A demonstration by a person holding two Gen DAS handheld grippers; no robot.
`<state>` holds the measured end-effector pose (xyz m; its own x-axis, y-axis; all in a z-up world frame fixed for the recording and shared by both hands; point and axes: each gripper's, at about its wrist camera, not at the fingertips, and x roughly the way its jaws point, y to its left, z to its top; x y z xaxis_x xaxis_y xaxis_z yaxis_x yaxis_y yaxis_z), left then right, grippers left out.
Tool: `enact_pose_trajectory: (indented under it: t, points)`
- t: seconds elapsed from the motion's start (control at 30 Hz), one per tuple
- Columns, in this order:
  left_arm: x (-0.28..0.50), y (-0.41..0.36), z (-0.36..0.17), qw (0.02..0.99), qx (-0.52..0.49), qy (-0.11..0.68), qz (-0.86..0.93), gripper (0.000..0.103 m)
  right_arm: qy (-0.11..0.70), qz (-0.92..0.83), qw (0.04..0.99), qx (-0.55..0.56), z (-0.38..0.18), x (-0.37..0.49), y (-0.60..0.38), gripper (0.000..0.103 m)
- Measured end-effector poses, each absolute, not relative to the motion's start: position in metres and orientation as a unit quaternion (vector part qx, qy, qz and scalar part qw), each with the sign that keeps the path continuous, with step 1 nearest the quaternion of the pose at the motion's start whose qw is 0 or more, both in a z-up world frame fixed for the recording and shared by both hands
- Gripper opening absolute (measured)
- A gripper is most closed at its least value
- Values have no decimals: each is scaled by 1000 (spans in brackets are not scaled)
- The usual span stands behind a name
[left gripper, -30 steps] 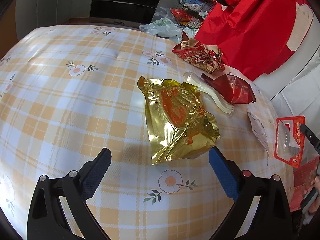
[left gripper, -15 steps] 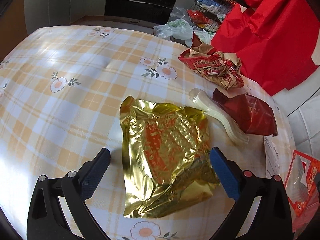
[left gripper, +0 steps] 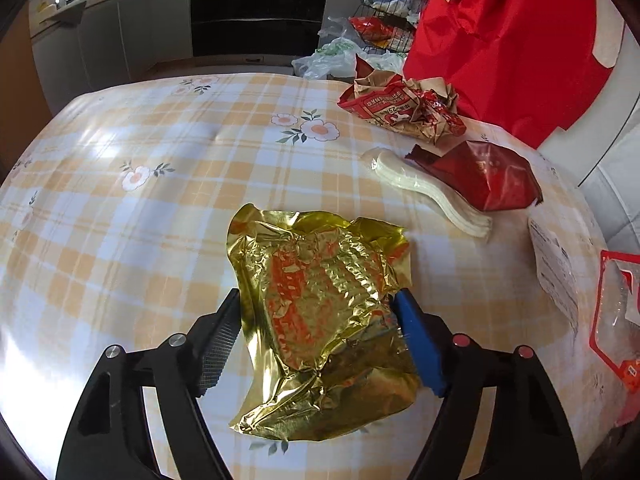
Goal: Collect trash
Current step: 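Drop the gold foil into the bin with the left tool while the right carries packaging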
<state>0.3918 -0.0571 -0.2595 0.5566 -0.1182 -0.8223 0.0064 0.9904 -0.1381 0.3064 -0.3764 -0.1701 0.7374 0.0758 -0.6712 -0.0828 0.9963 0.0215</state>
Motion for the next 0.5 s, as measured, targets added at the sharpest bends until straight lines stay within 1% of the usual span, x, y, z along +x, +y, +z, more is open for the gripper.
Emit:
enact_pose_trajectory:
  t: [0.17, 0.5]
  points:
    - [345, -47, -247, 884, -61, 461, -41, 74, 354, 51, 934, 11, -164, 288, -367, 50]
    - [264, -46, -186, 908, -19, 413, -63, 74, 333, 69, 939, 47, -136, 239, -346, 50]
